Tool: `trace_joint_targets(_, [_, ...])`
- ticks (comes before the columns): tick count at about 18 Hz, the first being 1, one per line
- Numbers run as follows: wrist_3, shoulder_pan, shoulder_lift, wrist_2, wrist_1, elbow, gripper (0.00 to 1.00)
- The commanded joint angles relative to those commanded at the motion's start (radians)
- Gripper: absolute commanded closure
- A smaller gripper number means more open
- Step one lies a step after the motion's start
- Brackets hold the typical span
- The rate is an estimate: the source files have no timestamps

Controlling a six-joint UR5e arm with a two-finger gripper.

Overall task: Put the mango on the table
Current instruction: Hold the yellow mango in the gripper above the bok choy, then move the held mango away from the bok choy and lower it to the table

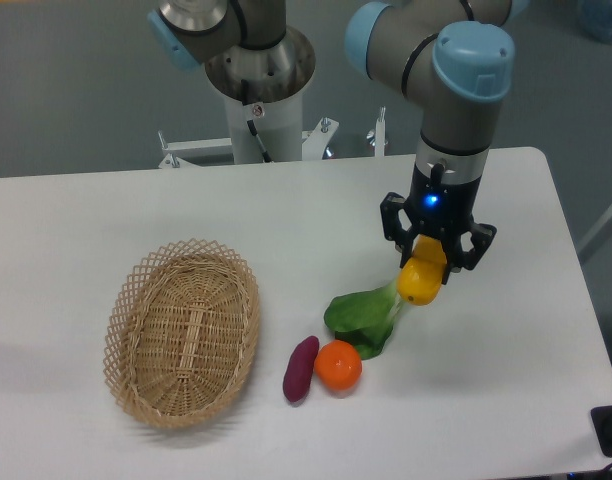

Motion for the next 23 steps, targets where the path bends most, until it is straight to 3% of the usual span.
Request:
trace_joint_targets(16, [0.189,0.028,0.011,0.011,0.011,-0.11,0.46])
trace_joint_targets(19, [0.23,0.029,0.003,0.011,0.058,-0.135,0.47])
trace_joint_targets(23, [0.279,0.052,-0.035,0.02,0.176,-0.178,0.47])
